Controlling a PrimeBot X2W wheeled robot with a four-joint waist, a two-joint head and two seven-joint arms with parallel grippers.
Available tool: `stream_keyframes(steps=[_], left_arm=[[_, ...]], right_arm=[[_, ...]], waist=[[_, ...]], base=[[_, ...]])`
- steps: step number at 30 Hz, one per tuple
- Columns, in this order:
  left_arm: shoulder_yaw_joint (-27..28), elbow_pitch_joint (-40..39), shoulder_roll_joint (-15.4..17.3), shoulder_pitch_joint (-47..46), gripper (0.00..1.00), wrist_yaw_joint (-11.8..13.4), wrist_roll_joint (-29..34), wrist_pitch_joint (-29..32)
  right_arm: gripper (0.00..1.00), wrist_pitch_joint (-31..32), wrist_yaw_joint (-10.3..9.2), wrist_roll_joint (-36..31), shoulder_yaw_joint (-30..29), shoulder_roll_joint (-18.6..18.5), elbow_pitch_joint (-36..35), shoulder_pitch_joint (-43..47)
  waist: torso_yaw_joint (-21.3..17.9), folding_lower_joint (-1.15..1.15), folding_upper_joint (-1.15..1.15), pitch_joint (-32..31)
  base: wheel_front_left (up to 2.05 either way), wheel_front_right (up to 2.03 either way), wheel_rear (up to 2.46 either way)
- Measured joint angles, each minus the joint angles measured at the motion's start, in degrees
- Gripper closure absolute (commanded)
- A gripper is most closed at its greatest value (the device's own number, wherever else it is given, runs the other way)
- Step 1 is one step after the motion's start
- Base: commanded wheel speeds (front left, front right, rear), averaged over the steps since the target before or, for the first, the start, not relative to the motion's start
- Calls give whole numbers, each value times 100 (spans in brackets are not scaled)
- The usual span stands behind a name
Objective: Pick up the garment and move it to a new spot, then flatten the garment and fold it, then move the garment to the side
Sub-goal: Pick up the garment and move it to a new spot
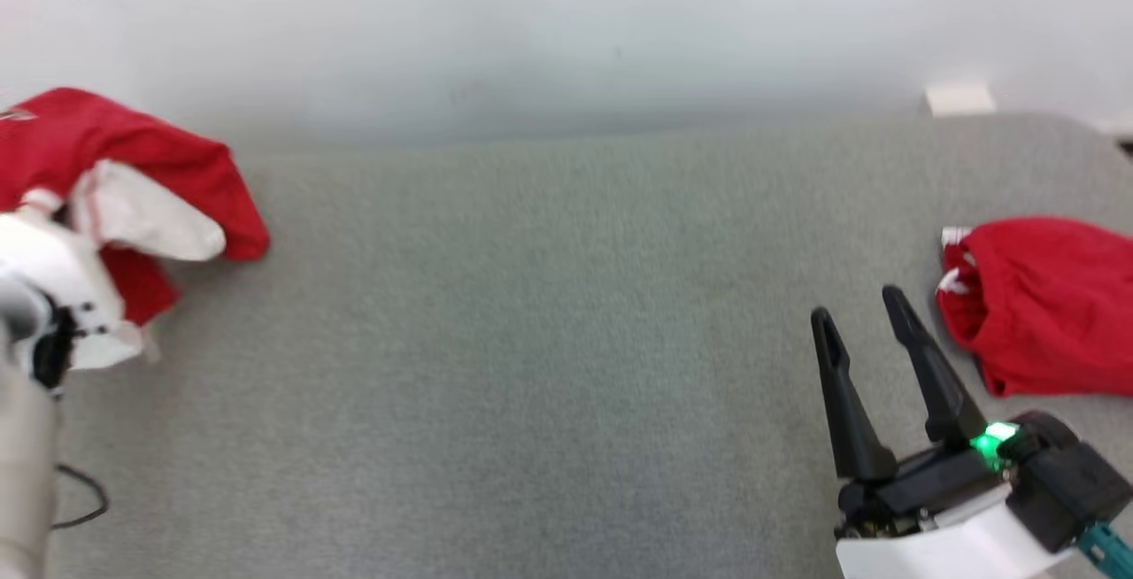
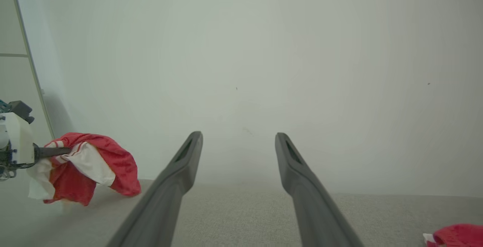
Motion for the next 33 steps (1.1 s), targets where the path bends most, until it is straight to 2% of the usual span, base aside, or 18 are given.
stream_keyframes(steps=[5, 8, 12, 18, 24, 28, 33], left_arm=[[-480, -386, -479, -216, 100, -87, 142, -116], [-973, -791, -740, -216, 100, -96, 121, -156], [-1669, -1664, -998, -58, 100, -111, -352, -138], [-2438, -3284, -1012, 778, 100, -111, -1371, 289], [-2649, -4588, -1024, 1847, 100, -73, -1788, 417], [-2873, -4874, -1356, 2686, 100, 68, -1983, 400], [-3188, -4433, -1874, 3323, 100, 90, -2191, 244]], right_arm=[[0, 0, 0, 15, -89, -22, 10, 283], [0, 0, 0, 15, -135, -30, -46, 342], [0, 0, 0, 14, -181, -71, -92, 395], [0, 0, 0, -21, -289, -134, -194, 474], [0, 0, 0, -26, -357, -166, -267, 478], [0, 0, 0, -23, -291, -186, -248, 471], [0, 0, 0, -1, -187, -186, -134, 453]], waist=[[176, -2, 0, -655], [300, -1, 0, -907], [407, -1, 0, -1115], [332, 0, 0, -1188], [131, 0, 0, -1154], [-24, 0, 0, -1111], [-224, 0, 0, -1038]], base=[[0, 0, 0], [0, 0, 0], [0, 0, 0], [0, 0, 0], [0, 0, 0], [0, 0, 0], [0, 0, 0]])
